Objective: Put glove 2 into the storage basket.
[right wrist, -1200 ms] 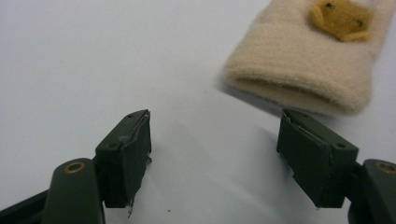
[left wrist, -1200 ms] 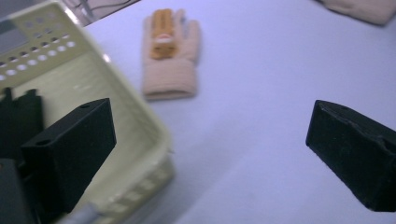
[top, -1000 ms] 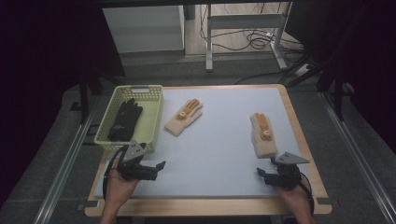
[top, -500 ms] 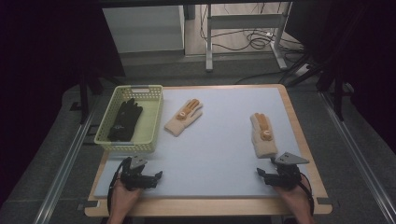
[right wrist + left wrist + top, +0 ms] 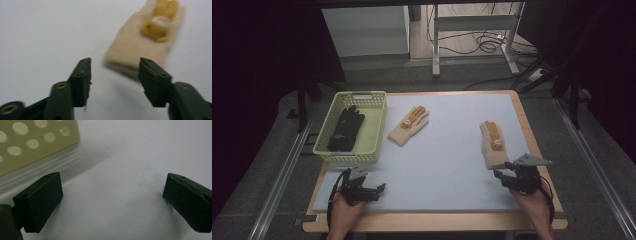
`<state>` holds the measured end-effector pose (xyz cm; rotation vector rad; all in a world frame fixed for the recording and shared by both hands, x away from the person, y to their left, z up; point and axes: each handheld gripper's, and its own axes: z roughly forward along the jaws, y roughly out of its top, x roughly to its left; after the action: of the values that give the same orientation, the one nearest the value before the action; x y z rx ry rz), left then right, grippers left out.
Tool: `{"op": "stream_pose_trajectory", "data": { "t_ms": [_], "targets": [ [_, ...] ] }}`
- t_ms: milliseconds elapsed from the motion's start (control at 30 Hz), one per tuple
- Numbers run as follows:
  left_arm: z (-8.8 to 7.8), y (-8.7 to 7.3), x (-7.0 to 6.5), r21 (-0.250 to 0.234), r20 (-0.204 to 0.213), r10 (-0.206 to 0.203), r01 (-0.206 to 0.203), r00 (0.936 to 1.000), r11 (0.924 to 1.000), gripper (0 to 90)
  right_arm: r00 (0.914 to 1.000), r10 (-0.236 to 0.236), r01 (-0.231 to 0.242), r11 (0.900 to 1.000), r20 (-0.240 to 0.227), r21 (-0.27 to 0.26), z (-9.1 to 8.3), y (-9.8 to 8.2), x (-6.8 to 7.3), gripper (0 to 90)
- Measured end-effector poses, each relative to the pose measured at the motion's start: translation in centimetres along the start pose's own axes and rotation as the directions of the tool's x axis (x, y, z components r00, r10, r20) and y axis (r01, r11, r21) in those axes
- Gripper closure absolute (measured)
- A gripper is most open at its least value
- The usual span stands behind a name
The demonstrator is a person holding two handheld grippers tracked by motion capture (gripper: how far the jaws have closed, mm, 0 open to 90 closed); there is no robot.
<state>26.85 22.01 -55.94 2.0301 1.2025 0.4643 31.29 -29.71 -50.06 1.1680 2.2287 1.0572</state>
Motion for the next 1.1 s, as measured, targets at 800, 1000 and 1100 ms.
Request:
{"op": "stream_pose_trajectory", "data": {
  "t_ms": [800,1000,1100],
  "targets": [
    [0.0,0.0,0.0,-0.002,0.001,0.0,0.0,1.0,1.0,3.1,0.9935,0.107,-0.106,0.994,0.041,-0.006,6.7,4.1,-6.1,45.2],
    [0.0,0.0,0.0,-0.003,0.001,-0.001,0.001,1.0,1.0,3.1,0.9835,0.14,-0.138,0.99,0.114,-0.024,5.0,5.1,-7.8,60.0],
    [0.0,0.0,0.0,-0.003,0.001,0.0,0.0,1.0,1.0,3.1,0.981,0.144,-0.149,0.988,0.13,0.032,6.0,4.6,-8.3,64.3]
  ]
}}
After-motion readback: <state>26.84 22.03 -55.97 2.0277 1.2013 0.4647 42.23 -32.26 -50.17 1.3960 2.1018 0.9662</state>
